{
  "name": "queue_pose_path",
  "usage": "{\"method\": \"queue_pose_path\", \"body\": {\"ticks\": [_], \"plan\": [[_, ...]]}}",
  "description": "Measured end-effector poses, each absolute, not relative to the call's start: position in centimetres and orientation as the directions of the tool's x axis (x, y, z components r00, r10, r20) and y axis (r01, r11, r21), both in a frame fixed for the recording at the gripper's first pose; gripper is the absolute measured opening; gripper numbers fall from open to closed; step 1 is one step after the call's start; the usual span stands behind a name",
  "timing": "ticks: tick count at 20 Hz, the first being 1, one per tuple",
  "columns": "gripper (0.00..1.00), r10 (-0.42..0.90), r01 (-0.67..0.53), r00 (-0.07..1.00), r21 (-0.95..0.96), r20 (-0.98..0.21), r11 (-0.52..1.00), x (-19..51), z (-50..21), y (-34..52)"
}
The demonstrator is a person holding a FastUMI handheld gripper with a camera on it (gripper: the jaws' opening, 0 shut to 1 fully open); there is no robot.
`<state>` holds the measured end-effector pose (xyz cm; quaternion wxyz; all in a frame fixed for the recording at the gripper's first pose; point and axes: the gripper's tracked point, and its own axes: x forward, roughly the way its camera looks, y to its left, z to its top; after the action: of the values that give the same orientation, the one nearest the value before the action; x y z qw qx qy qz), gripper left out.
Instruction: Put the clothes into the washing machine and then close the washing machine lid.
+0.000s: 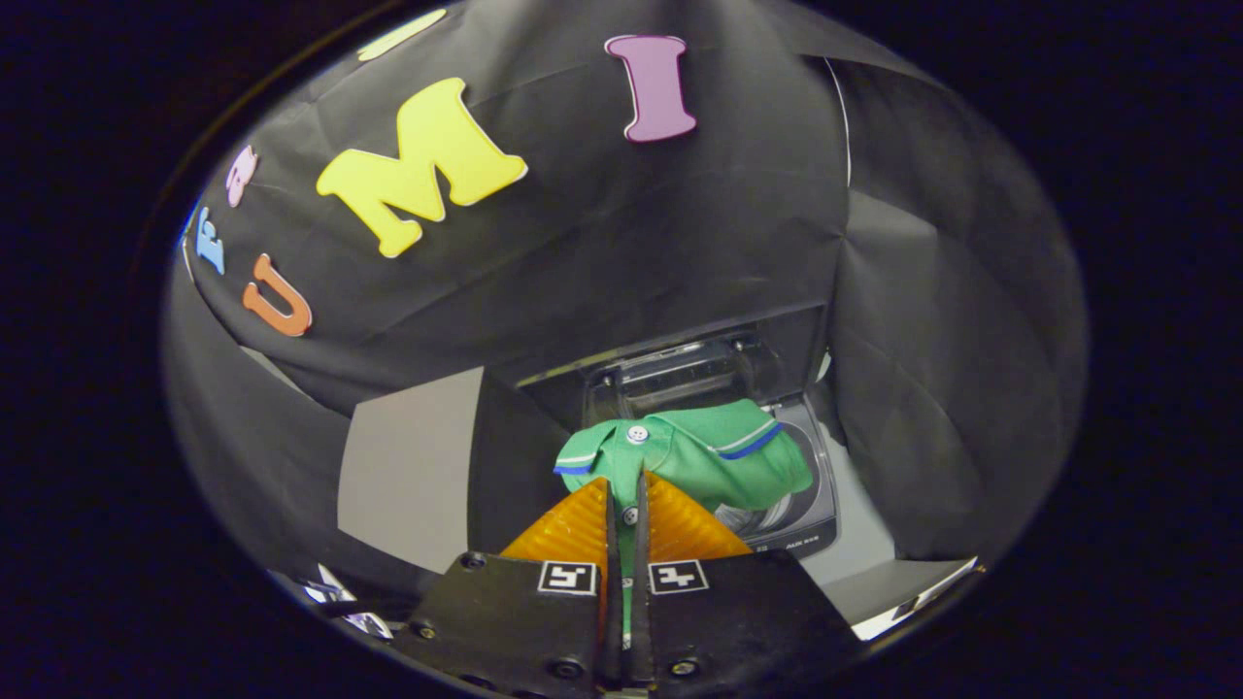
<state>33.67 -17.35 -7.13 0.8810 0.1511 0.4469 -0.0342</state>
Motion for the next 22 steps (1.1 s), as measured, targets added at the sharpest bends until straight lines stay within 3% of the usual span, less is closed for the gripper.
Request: {"method": "queue_pose_path", "body": {"ticks": [10,22], "plan": [[0.07,0.041,0.201,0.47,0.152,-0.882,0.968,35.0,-17.8,-19.5],[0.09,0.056,0.168,0.426,0.14,-0.903,0.976,37.6,-25.3,-19.8]]}}
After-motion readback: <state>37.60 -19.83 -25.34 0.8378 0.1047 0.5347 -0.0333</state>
